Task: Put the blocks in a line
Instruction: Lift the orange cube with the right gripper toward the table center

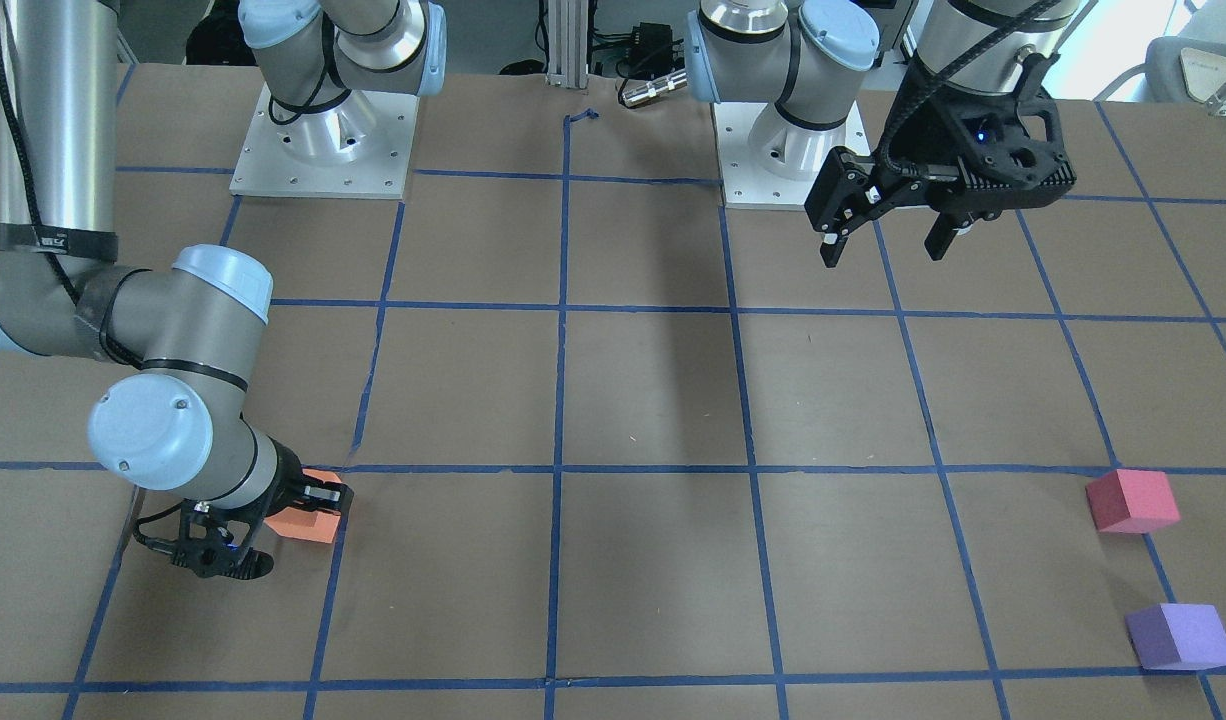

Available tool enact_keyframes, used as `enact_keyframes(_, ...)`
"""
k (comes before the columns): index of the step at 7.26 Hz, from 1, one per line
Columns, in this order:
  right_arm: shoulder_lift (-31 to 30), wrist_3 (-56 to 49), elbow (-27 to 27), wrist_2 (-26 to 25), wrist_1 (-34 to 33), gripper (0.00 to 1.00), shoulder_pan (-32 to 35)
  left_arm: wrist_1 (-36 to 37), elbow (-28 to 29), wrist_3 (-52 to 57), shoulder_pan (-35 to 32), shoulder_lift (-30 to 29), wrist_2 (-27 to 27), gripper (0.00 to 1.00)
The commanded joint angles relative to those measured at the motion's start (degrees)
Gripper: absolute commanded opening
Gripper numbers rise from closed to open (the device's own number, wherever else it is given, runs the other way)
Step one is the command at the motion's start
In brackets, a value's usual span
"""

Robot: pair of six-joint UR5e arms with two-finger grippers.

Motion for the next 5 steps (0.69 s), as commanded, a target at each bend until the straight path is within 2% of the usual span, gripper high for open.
enact_keyframes(1, -2.05, -0.03, -1.56, 0.46, 0.21, 0.00, 1.42, 0.00, 0.00, 0.00, 0.00, -0.09, 0.00, 1.00)
enact_keyframes(3, -2.69, 0.84, -4.45, -0.50, 0.04, 0.00, 10.00, 0.00, 0.00, 0.00, 0.00, 0.00, 0.00, 1.00)
enact_keyframes(5, -0.32, 0.50, -5.87, -0.07, -0.49, 0.00, 15.29, 0.00, 0.00, 0.00, 0.00, -0.09, 0.00, 1.00)
